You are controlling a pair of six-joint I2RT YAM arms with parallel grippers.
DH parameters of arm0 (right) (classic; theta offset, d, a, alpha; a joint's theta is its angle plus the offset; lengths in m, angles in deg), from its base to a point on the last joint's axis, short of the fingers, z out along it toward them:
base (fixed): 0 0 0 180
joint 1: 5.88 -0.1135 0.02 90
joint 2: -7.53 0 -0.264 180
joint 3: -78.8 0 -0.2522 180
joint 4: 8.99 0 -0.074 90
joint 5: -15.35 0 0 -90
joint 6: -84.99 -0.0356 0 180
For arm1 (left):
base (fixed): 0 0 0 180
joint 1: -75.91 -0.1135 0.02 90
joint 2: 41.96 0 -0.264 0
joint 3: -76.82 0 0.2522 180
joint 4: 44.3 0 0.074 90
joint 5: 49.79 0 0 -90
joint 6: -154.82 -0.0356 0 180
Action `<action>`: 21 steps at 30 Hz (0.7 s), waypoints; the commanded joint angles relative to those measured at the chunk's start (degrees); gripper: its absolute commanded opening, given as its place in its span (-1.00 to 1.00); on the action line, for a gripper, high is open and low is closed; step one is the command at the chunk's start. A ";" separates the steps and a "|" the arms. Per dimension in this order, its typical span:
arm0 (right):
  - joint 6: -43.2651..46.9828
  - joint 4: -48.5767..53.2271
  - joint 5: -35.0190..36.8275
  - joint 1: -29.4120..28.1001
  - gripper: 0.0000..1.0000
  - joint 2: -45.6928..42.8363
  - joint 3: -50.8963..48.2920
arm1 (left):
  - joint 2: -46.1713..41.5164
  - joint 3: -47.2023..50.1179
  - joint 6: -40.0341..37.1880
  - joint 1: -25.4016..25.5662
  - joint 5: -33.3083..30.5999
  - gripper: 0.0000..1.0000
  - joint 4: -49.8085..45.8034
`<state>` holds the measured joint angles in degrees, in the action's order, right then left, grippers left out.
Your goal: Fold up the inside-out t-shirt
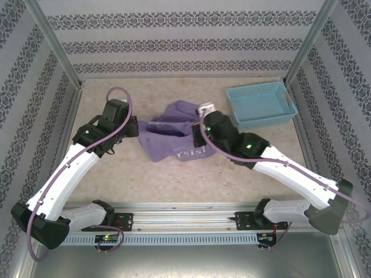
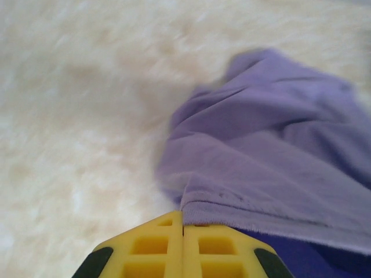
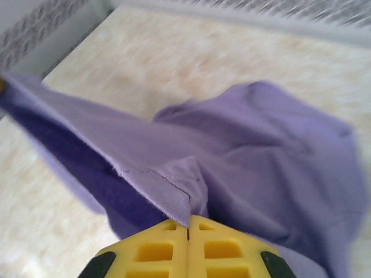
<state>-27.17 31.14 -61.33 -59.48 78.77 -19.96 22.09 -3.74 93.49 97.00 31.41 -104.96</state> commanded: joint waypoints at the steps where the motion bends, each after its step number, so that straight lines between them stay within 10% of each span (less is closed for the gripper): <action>1: -2.35 -3.60 -3.06 -2.15 -0.34 2.32 -5.36 | -3.08 5.57 3.78 -4.01 1.11 -1.00 1.20; 6: -3.18 1.37 7.01 -1.81 0.41 -1.63 -10.27 | -4.32 12.52 5.09 -9.58 3.74 -0.45 -0.02; 10: -6.02 5.08 9.08 2.44 0.59 -6.14 -14.54 | -3.46 12.93 3.15 -8.98 7.40 0.01 -3.33; 21: -13.61 -0.64 -0.14 10.52 0.60 -7.16 -23.10 | 7.19 11.05 14.87 19.92 2.64 0.36 -0.30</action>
<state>-37.81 32.72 -58.84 -49.93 70.14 -43.06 24.59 7.18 102.80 112.86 34.08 -107.78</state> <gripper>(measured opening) 0.802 0.678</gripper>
